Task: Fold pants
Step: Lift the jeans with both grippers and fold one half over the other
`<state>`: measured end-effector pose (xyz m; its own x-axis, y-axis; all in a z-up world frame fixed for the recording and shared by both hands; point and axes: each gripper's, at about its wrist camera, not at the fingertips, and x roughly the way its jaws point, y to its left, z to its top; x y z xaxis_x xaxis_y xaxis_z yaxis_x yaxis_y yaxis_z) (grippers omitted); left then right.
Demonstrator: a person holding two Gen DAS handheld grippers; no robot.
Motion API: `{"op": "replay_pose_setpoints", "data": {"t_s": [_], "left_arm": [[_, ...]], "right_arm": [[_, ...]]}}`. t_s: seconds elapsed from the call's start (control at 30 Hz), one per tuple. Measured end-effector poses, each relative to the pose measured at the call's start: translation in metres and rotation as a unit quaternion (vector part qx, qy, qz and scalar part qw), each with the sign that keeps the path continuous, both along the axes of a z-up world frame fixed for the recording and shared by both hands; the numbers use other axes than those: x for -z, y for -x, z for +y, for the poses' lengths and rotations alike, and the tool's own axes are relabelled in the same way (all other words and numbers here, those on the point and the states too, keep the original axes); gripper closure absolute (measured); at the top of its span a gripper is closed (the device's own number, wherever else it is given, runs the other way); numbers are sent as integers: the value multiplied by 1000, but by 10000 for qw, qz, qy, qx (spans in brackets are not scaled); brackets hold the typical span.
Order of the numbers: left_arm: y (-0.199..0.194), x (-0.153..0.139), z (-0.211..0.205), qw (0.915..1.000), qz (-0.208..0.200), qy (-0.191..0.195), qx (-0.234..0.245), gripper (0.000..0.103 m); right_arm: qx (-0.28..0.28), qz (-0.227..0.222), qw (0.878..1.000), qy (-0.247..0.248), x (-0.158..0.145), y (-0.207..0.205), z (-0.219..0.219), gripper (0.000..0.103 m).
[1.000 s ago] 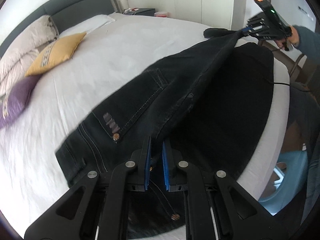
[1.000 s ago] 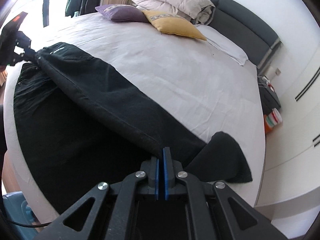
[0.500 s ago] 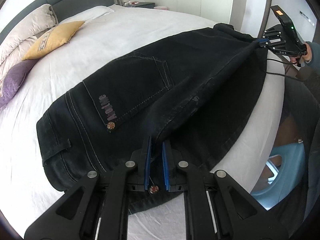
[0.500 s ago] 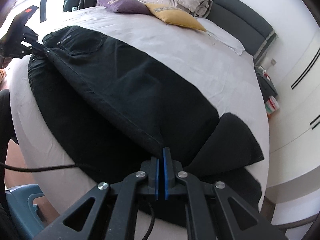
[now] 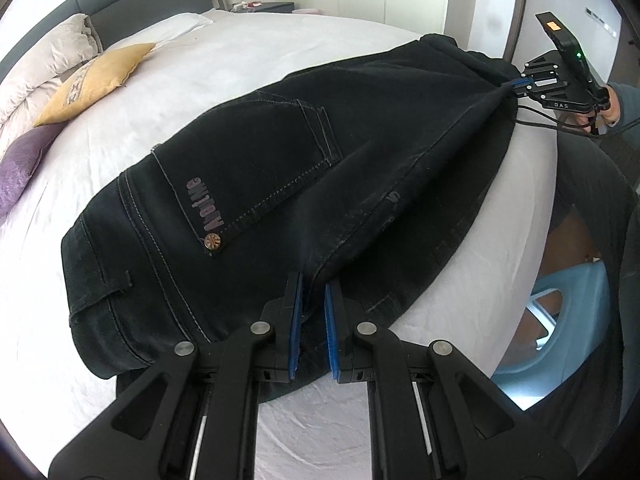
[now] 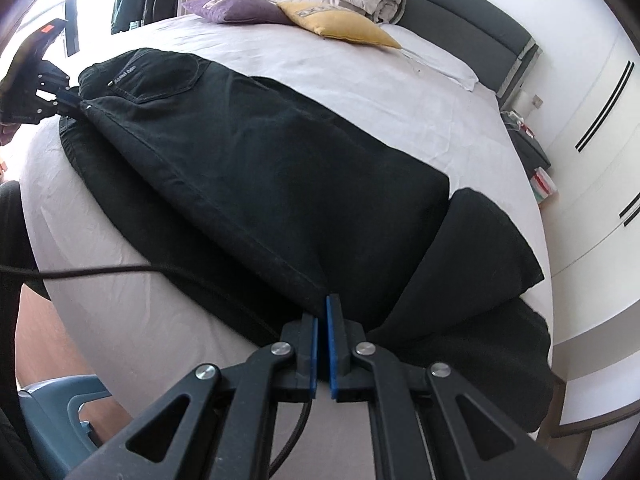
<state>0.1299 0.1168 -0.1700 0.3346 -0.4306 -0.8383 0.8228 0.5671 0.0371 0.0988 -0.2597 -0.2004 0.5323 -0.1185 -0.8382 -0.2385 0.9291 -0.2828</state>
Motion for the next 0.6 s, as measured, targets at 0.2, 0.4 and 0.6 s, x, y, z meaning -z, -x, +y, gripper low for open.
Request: {"op": "replay_pose_setpoints", "data": {"t_s": [0.2, 0.4, 0.6], "left_arm": [[-1, -7, 7, 10000, -76, 44, 16, 94], [9, -9, 6, 9998, -155, 6, 111, 94], [1, -3, 9, 9999, -75, 69, 51, 94]], "right_arm": [[42, -2, 10000, -26, 0, 1, -2, 99], [89, -26, 9999, -108, -5, 3, -7, 99], [53, 78, 9999, -75, 2, 4, -6, 98]]}}
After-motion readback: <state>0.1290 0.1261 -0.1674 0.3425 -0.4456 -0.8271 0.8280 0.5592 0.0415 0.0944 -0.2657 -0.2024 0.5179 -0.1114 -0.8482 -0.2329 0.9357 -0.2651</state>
